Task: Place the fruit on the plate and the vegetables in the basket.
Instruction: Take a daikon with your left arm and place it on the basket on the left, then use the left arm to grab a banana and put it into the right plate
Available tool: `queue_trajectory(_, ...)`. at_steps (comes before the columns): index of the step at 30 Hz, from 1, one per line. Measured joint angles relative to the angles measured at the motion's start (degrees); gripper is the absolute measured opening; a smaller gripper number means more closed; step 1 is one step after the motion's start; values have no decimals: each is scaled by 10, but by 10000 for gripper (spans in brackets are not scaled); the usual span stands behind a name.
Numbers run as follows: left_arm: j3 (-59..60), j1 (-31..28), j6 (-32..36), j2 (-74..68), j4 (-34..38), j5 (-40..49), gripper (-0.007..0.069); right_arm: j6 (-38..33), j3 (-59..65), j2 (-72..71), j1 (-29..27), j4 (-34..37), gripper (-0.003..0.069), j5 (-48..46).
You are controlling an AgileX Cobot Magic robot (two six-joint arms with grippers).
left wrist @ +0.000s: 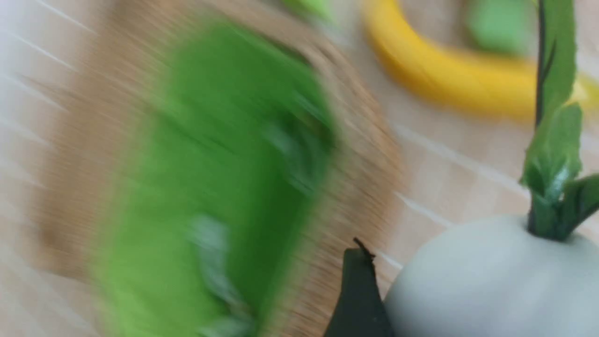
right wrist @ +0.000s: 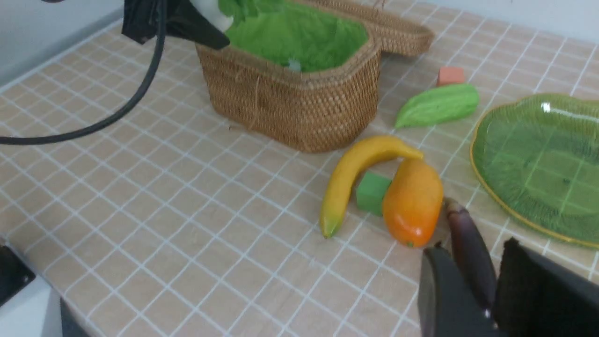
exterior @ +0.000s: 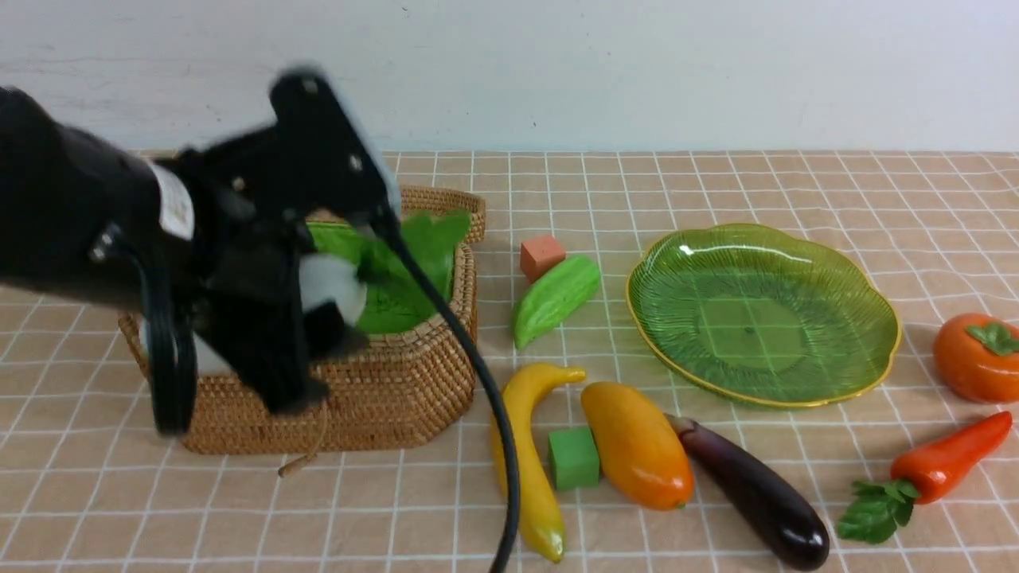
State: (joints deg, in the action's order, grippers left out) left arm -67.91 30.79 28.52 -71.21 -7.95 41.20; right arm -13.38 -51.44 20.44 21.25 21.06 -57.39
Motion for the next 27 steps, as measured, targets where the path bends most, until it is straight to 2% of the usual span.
queue_trajectory(7,-63,-46,-23,-125,-85,-43,494,0,0,0,0,3,202,70)
queue_trajectory(11,-63,-70,-27,-224,-141,-57,494,0,0,0,0,12,206,71)
queue_trajectory(14,-63,-75,-34,-247,-177,-66,514,0,0,0,0,26,208,68)
queue_trajectory(15,-63,-75,-47,-248,-188,-67,573,0,0,0,0,32,209,65)
queue_trajectory(17,-63,-75,-63,-244,-190,-69,624,0,0,0,0,36,209,61)
queue_trajectory(20,-63,-75,-105,-231,-189,-57,665,19,-1,0,0,33,211,53)
queue_trajectory(23,-63,-75,-171,-205,-174,-15,656,58,-17,1,0,5,211,28)
queue_trajectory(25,-63,-72,-236,-183,-146,18,613,82,-36,1,0,-30,213,2)
queue_trajectory(26,-63,-71,-243,-178,-139,21,599,86,-38,1,0,-34,213,-1)
queue_trajectory(27,-64,-60,-297,-157,-102,49,534,100,-55,1,0,-63,213,-25)
